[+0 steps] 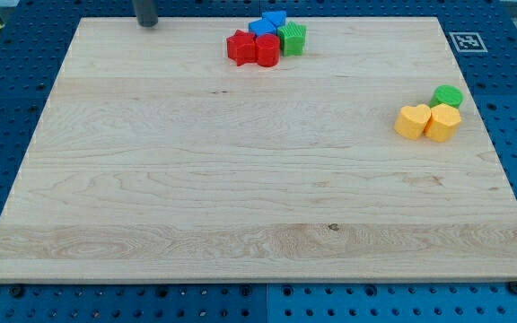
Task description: Separate the blue cube and red circle from the group of blocks
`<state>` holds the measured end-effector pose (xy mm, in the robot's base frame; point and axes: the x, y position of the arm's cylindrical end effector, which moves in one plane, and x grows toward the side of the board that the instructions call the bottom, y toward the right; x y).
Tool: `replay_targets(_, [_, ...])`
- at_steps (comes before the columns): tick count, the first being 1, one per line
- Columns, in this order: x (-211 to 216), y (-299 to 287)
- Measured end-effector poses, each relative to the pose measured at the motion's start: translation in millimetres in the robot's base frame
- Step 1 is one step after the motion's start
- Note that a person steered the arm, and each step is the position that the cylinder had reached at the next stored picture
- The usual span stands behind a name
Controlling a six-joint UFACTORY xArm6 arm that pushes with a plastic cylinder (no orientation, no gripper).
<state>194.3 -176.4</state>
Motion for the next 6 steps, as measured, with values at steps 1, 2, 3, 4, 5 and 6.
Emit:
replay_targets(1, [-0.1,15.4])
replay_targets(2, [-2.8,32.5])
replay_targets(3, [-2.2,54.6])
replay_targets(4, [-1.3,91.8])
replay_targets(5, [15.0,135.9])
replay_targets(6, [49.0,171.1])
